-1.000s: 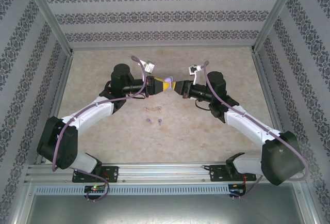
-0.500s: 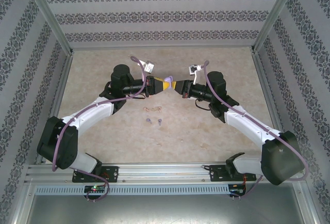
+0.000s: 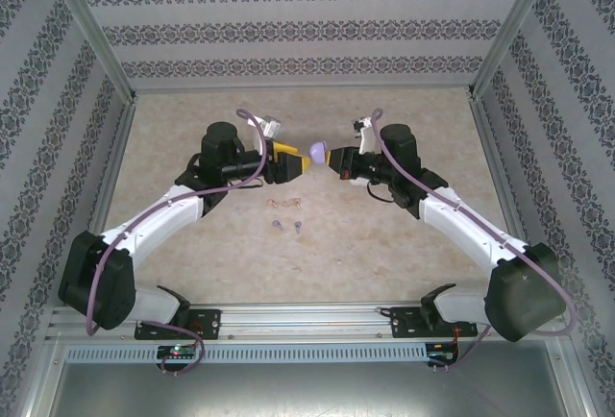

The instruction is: Insert the wireless bluetooth earbuds into the charging case

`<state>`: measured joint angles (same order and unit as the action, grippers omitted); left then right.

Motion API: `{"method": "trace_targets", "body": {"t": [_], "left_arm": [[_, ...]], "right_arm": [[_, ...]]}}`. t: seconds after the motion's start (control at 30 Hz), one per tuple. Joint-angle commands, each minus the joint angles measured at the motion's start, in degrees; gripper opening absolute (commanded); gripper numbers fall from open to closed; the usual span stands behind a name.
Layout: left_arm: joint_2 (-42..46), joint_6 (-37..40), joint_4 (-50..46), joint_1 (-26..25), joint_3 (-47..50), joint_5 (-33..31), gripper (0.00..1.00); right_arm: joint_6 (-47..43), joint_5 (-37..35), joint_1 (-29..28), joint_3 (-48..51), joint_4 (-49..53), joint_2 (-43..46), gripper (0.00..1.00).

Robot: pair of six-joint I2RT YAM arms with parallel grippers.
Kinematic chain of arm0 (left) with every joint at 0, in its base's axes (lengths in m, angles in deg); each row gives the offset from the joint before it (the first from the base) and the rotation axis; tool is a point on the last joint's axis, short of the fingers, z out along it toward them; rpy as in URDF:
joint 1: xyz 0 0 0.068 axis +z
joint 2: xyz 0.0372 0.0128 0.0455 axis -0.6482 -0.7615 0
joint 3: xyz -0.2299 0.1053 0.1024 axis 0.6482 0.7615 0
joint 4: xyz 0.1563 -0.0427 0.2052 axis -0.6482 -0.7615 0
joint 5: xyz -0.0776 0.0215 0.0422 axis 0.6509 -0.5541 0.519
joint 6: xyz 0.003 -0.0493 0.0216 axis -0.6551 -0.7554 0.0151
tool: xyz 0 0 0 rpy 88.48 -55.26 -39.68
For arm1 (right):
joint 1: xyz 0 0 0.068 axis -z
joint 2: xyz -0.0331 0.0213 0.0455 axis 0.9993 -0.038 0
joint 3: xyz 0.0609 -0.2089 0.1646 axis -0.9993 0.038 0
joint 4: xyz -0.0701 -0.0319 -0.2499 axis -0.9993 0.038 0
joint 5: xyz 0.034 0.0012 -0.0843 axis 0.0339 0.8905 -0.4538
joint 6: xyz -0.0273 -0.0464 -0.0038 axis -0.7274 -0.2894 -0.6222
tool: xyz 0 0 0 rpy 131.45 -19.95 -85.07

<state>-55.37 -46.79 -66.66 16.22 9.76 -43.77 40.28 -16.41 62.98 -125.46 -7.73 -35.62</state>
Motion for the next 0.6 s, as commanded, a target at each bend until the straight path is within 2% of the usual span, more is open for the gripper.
{"method": "trace_targets", "body": {"t": [0.0,0.2,0.43,0.57], "left_arm": [[1.6,7.6,-9.7,1.2,-3.6,-1.8,0.74],[-1.0,19.0,-26.0,1.5,-11.1,0.2,0.76],[-6.7,26.5,-38.7,1.5,-19.6,5.6,0.77],[-11.1,30.8,-47.8,1.5,-26.7,8.9,0.77]], "right_arm": [[-6.1,-2.1,0.7,-4.2,6.3,-1.1,0.00],[-19.3,-7.0,0.7,-13.2,20.3,-3.9,0.00],[-30.0,-6.2,0.9,-18.1,26.2,-5.9,0.00],[-32.6,-4.7,0.9,-19.1,27.5,-6.9,0.00]]}}
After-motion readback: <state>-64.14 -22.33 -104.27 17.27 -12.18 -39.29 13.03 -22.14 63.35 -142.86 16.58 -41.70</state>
